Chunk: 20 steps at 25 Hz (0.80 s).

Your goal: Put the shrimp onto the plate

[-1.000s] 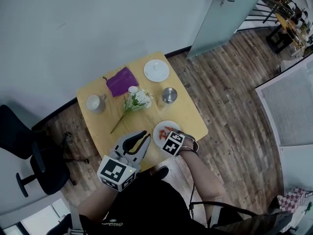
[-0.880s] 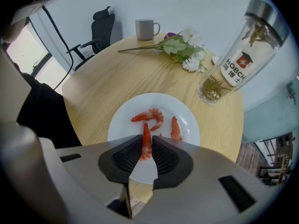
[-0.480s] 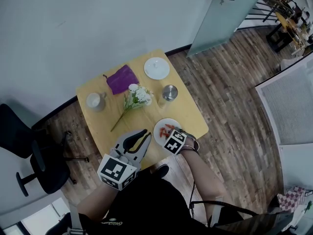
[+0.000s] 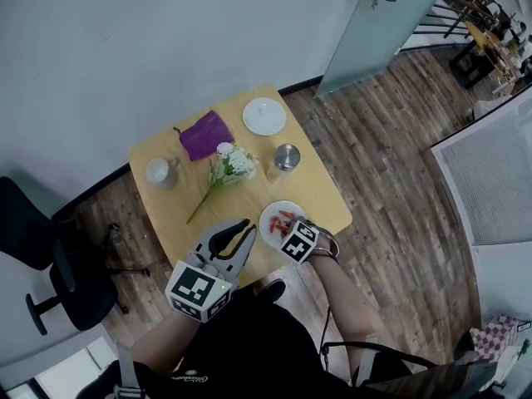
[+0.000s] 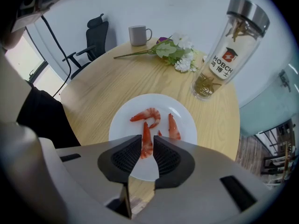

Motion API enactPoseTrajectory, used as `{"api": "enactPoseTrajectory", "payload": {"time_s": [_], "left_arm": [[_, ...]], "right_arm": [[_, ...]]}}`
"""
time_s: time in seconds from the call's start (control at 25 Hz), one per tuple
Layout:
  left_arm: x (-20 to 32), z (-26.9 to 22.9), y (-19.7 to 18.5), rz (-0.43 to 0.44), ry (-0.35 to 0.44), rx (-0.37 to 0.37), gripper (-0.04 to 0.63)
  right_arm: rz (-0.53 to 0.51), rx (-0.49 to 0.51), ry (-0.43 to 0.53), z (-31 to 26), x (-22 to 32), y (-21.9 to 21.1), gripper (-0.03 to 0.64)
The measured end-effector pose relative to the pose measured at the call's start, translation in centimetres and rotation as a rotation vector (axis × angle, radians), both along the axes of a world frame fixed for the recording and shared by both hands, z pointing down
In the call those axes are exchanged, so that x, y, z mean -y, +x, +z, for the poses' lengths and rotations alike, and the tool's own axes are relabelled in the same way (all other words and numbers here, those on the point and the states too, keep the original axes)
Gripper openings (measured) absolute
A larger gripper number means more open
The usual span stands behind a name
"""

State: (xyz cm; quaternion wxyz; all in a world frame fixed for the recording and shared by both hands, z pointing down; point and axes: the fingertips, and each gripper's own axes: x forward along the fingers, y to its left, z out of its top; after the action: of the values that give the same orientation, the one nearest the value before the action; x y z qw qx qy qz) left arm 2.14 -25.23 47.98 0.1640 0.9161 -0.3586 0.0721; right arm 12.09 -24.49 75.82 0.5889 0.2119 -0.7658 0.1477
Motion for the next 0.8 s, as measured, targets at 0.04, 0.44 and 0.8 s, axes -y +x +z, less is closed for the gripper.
{"api": "enactPoseTrajectory", "payload": {"time_s": [0.04,0.44,0.8], "left_arm": [[0.0,-0.1,0.1,0.002,0.001,-0.002,0.051],[-0.4,-0.8,1.3,0.029,0.020,-0.011,0.051],[-0.8,-1.7,3.2,0.076,0.039,-0.010,0.051]], "right_arm": [[0.004,0.003,0.003,-0.1,0.1,0.0,0.075],[0.050,0.080,0.030,-2.2,0.0,0.0,0.074],[0.163,0.216,0.153,-7.8,0.9,0.7,0.029]]}}
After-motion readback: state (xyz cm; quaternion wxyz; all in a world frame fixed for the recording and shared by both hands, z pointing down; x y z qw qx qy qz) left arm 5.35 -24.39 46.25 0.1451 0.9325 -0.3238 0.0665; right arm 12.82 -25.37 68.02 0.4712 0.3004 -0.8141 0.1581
